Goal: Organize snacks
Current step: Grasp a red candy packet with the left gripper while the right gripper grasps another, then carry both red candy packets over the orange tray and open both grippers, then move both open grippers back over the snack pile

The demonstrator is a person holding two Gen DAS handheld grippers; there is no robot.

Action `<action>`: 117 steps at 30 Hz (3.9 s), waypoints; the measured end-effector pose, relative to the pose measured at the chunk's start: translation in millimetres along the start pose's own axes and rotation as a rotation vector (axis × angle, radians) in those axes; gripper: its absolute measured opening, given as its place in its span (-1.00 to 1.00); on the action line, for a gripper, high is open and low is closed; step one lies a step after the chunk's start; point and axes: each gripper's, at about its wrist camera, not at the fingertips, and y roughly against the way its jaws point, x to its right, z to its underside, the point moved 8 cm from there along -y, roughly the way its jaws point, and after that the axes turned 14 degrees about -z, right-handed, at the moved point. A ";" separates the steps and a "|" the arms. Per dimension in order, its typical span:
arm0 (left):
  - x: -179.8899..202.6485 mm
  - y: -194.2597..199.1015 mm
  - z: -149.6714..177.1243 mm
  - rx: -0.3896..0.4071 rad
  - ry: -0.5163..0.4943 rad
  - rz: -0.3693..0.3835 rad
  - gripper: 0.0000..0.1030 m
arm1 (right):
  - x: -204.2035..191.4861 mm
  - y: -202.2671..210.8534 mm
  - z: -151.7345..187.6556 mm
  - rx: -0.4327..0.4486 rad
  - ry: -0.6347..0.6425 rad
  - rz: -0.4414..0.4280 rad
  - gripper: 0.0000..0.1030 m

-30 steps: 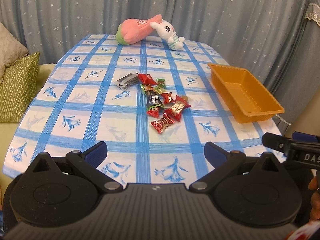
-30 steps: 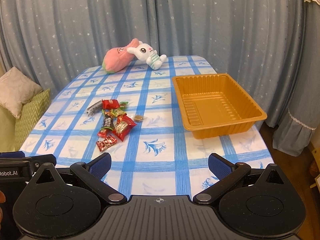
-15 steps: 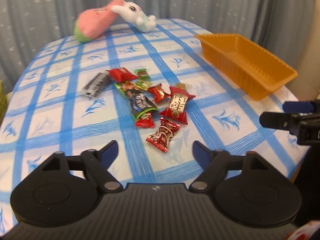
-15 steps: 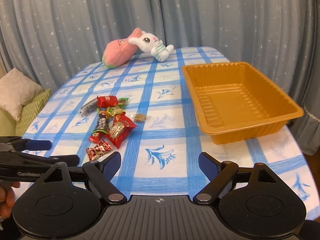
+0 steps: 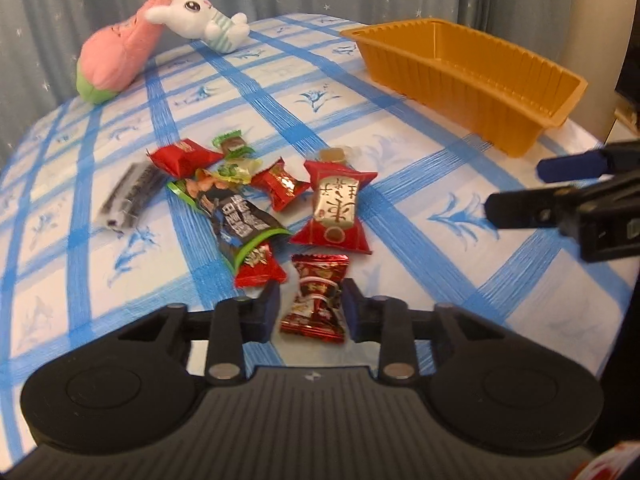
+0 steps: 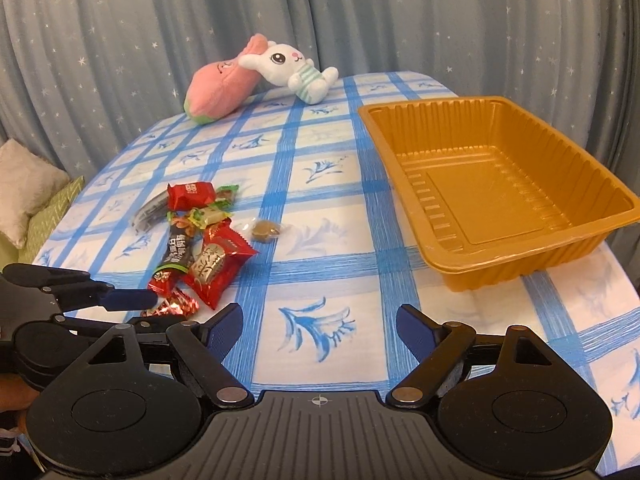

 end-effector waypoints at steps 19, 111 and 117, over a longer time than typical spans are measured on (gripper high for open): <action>-82.4 15.6 6.8 0.028 0.302 -0.146 -0.66 | -45.4 -73.8 -18.5 -0.004 -0.007 -0.137 0.20; -6.4 93.0 -32.2 0.116 0.407 -0.090 0.02 | 21.9 96.5 -63.2 0.186 -0.067 -0.023 0.15; -35.2 96.3 -2.8 0.091 0.440 -0.143 0.07 | -13.9 71.1 -41.0 0.128 -0.031 -0.051 0.15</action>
